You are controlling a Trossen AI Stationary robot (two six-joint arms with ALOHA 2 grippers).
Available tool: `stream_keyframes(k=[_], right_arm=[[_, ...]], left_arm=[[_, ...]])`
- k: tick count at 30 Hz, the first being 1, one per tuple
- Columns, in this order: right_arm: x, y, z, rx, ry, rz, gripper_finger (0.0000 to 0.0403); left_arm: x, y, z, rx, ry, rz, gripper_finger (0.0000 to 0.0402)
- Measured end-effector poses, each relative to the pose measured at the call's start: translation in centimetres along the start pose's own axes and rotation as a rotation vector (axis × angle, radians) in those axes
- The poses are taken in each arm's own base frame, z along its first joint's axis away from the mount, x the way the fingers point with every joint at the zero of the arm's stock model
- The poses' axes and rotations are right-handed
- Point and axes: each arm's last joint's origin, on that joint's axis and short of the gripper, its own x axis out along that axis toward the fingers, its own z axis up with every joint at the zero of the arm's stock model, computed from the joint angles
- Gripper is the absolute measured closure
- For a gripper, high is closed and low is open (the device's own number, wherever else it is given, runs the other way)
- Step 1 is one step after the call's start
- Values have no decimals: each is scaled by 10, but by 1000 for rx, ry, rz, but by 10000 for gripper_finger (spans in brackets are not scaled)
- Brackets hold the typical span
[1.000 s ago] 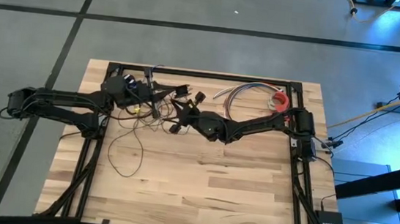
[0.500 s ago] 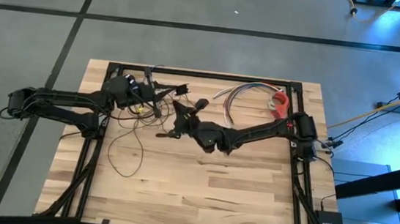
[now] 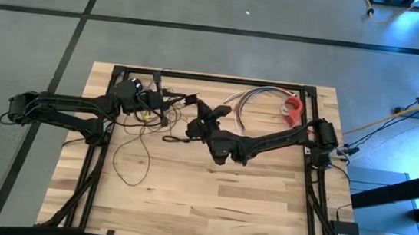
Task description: Coiling cords
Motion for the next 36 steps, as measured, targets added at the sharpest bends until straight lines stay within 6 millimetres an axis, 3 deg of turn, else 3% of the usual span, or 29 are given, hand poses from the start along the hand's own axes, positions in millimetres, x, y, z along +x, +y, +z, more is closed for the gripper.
stream_keyframes(k=[6,13,18,28,36], right_arm=[[-5,-23,0,7,9,-13,394],[-11,-35,-38,155,-49,71,394],[3,-29,-58,196,-52,112,394],[24,-23,-69,335,-127,319,390],[29,-22,-70,380,-174,426,331]], left_arm=[[0,0,0,-3,-11,-12,400],[0,-3,3,-14,-39,-46,400],[0,-4,4,-36,-54,-55,400],[-1,-4,5,-40,-70,-67,400],[-1,-4,6,-43,-74,-65,400]])
